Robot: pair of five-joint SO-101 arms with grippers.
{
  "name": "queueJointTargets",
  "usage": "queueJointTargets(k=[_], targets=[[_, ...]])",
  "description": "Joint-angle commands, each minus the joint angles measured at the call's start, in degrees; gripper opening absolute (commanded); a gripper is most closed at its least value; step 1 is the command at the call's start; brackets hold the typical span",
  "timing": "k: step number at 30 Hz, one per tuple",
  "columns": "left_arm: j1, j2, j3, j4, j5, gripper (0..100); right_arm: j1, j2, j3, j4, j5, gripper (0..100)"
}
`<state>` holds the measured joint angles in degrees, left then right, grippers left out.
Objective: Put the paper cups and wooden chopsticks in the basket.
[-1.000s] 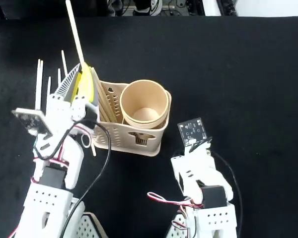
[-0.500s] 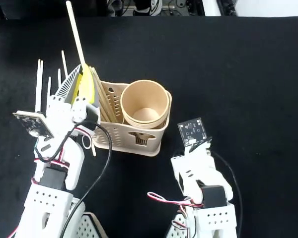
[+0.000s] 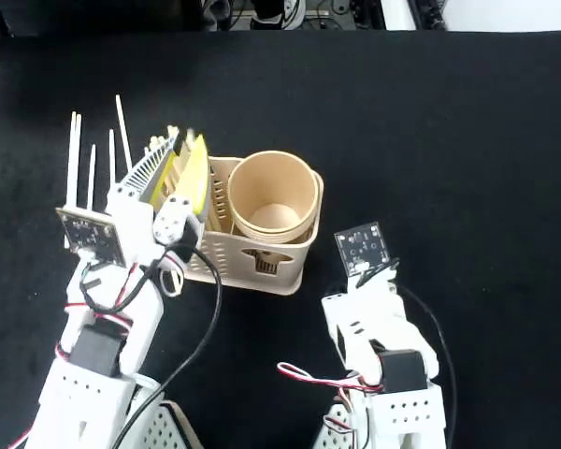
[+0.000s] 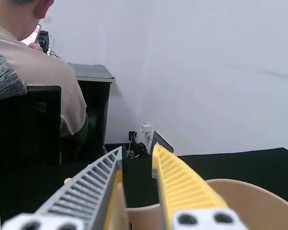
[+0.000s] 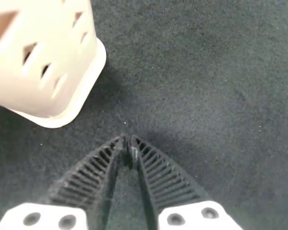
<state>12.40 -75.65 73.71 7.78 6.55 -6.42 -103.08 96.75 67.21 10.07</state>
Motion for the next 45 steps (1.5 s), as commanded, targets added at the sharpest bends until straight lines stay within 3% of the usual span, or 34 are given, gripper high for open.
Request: queueJointTargets(k=[1,10,14,18,23,29,37,45], targets=[[0.9,-6.9,-0.8,5.9,-0.4,12,-0.5,-3.9,-0.2,0.3,-0.1,1.5],[-0.8,-24.0,-1.3,15.3,-0.4,12,-0.5,-3.9,-0.2,0.3,-0.1,1.5],[-9.9,-27.4,-6.3,19.5,3.9,12,-0.5,-3.9,-0.2,0.1,-0.1,1.5],[-20.3,-23.3,-16.9,28.8,8.4,12,-0.5,-3.9,-0.2,0.1,-0.1,1.5],[-26.9,-10.6,-28.0,38.9,8.4,12,-0.5,-3.9,-0.2,0.2,-0.1,1.5],[-34.3,12.4,-37.5,45.4,8.0,14,2.3,-4.4,-0.2,-1.3,0.1,1.2],[-35.3,47.6,-51.6,49.5,-1.4,15,3.2,-3.9,-0.1,-1.7,23.1,1.2],[-36.4,77.7,-72.4,57.1,-10.1,18,4.7,-3.9,-0.1,-1.8,23.2,1.2]])
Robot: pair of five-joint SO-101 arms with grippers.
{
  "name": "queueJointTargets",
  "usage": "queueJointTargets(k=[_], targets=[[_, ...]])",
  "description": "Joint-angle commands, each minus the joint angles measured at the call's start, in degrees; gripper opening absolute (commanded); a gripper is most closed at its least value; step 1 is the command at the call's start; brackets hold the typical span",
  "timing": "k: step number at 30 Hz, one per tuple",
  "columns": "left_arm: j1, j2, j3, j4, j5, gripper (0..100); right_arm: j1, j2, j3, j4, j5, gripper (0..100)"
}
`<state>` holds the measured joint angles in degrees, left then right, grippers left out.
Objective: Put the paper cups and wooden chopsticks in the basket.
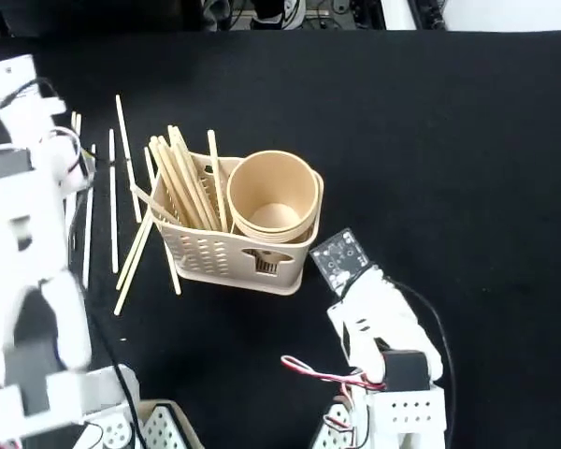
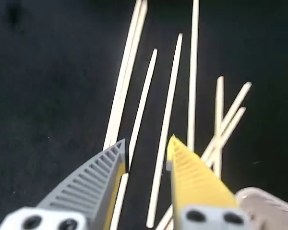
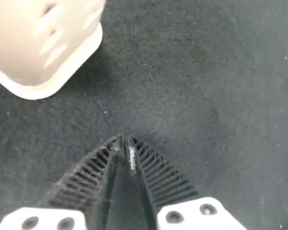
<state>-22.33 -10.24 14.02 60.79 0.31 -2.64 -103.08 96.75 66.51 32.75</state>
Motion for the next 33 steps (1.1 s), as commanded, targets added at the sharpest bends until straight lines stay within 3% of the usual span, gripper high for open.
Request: queueJointTargets(k=[1,11,16,19,22,27,33], targets=[[-2.2,15.7,-15.8,5.7,-4.7,20,0.9,-3.9,-0.1,-1.1,0.5,1.2],[-7.0,51.1,-51.1,17.5,-14.7,23,0.9,-3.9,-0.1,-1.0,0.9,1.2],[-6.8,67.6,-68.5,21.2,-15.2,23,0.9,-3.9,-0.1,-0.3,1.0,1.2],[-7.1,75.5,-78.6,24.7,-15.6,15,0.9,-3.9,-0.1,0.1,1.0,1.2],[-7.1,81.6,-90.2,29.1,-15.6,2,0.9,-3.9,-0.1,0.1,1.0,1.2],[-6.8,87.8,-109.3,40.4,-15.6,3,0.9,-3.9,-0.1,0.1,1.0,1.2],[-7.5,84.2,-107.8,40.3,-15.2,3,0.9,-3.9,-0.1,0.1,1.0,1.2]])
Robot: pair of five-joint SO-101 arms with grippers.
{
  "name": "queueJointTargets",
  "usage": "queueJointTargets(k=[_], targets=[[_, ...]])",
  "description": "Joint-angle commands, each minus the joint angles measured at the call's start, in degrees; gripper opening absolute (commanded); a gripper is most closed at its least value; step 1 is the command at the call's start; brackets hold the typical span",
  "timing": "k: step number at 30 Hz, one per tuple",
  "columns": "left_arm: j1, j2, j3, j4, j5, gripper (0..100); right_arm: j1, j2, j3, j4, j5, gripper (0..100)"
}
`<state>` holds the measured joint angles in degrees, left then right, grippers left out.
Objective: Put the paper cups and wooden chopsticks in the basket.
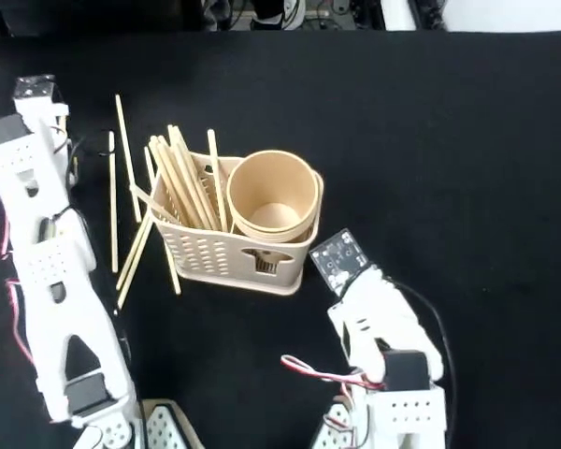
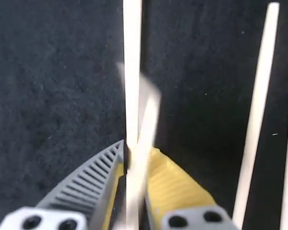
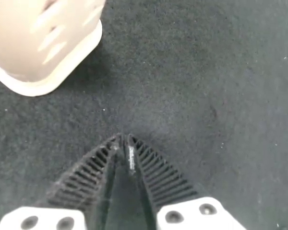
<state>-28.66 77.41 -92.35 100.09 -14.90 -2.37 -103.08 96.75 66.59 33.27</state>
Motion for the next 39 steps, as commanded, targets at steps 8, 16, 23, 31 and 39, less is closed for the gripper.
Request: queueJointTargets(k=[8,16,23,31,39], targets=[[-1.5,-13.7,5.2,1.1,2.9,3,0.6,-3.9,-0.1,0.0,0.4,1.2],[1.6,-38.2,29.6,1.1,2.8,3,0.6,-3.9,-0.1,-0.1,0.4,1.2],[4.4,-68.9,53.7,0.5,2.7,3,0.6,-3.9,-0.1,0.0,0.4,1.2],[5.9,-100.3,76.7,-10.2,2.8,3,0.6,-3.9,-0.1,0.1,0.4,1.2],[6.9,-133.5,105.3,-30.3,9.5,3,0.6,-3.9,-0.1,0.1,0.4,1.2]])
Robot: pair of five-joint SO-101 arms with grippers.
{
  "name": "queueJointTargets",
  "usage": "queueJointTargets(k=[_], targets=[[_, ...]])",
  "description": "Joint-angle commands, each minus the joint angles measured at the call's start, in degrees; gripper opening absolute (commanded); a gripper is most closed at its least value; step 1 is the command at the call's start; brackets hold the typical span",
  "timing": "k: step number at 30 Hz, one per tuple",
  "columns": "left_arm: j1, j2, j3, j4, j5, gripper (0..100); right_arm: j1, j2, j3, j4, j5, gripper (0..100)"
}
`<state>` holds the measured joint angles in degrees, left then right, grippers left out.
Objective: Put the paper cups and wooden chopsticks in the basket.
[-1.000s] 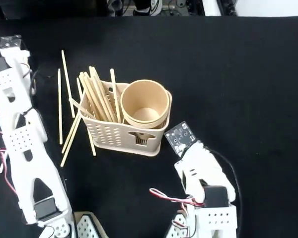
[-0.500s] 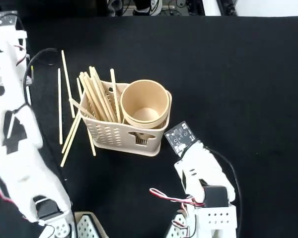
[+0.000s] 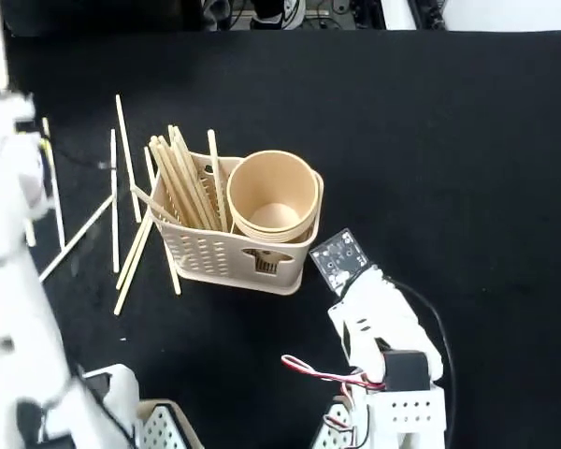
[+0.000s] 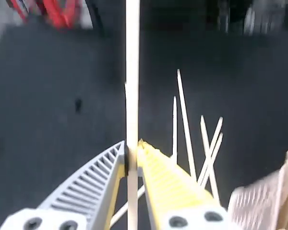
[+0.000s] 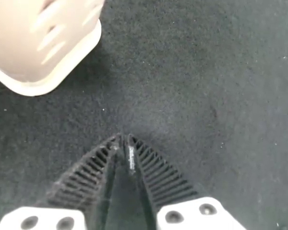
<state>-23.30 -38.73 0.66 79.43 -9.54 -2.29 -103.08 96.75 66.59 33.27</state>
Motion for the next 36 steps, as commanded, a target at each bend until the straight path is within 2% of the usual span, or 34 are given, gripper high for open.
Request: queueJointTargets(k=[1,8,12,14,20,30,36], targets=[[2.9,-21.8,15.7,-12.1,4.8,3,0.5,-3.9,-0.1,0.1,0.4,1.2],[15.2,-49.1,38.6,-34.4,11.2,3,0.5,-3.9,-0.1,0.1,0.4,1.2],[20.6,-60.2,50.3,-49.1,14.6,3,0.5,-3.9,-0.1,0.1,0.4,1.2],[24.1,-63.0,54.4,-53.7,15.2,3,0.5,-3.9,-0.1,0.2,0.4,1.2],[31.6,-62.8,63.5,-55.2,15.1,3,0.5,-3.9,-0.1,0.2,0.4,1.2],[31.6,-62.9,75.6,-55.3,17.2,3,0.5,-3.9,-0.1,0.2,0.4,1.2],[31.6,-62.9,78.3,-55.2,18.0,3,0.5,-3.9,-0.1,0.2,0.4,1.2]])
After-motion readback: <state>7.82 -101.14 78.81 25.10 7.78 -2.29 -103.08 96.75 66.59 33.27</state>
